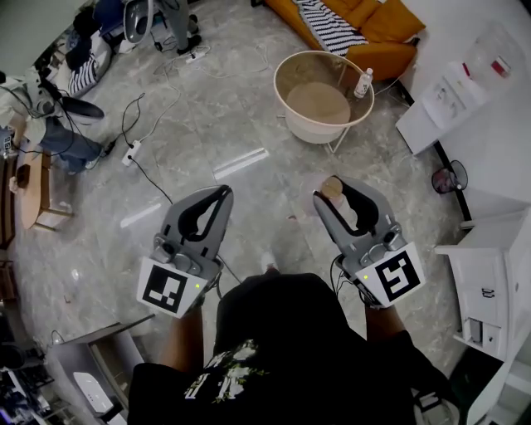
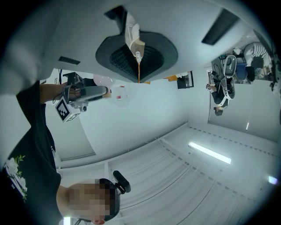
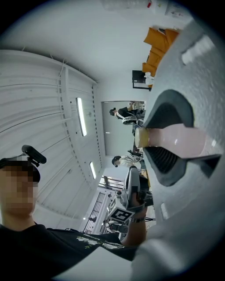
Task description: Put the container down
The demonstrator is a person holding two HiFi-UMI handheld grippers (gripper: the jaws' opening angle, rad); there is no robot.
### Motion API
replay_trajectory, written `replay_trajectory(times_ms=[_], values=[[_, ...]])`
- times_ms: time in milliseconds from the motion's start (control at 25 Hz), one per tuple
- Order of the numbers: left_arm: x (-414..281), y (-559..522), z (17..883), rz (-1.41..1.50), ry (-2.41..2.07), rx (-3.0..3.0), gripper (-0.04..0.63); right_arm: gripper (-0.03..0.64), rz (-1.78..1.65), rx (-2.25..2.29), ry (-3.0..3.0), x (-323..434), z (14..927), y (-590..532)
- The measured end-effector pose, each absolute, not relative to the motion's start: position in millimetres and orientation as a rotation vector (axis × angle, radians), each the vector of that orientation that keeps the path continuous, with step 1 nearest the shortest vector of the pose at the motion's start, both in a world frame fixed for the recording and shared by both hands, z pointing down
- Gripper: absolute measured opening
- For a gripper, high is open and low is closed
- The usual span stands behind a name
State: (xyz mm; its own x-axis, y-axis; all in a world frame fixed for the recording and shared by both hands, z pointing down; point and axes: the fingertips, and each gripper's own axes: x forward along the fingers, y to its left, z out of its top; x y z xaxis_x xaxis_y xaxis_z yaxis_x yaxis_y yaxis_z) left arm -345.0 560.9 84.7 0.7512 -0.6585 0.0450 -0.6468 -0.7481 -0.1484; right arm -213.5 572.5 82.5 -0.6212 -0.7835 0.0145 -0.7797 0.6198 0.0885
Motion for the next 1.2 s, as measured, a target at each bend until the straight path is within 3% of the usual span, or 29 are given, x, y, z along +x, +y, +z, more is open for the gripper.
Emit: replay_trajectory(times_ms=[1200], values=[[-402, 446, 113, -0.168, 1.022, -2.875, 0.023, 0.121, -0.078, 1.411, -2.717, -261, 103, 466]])
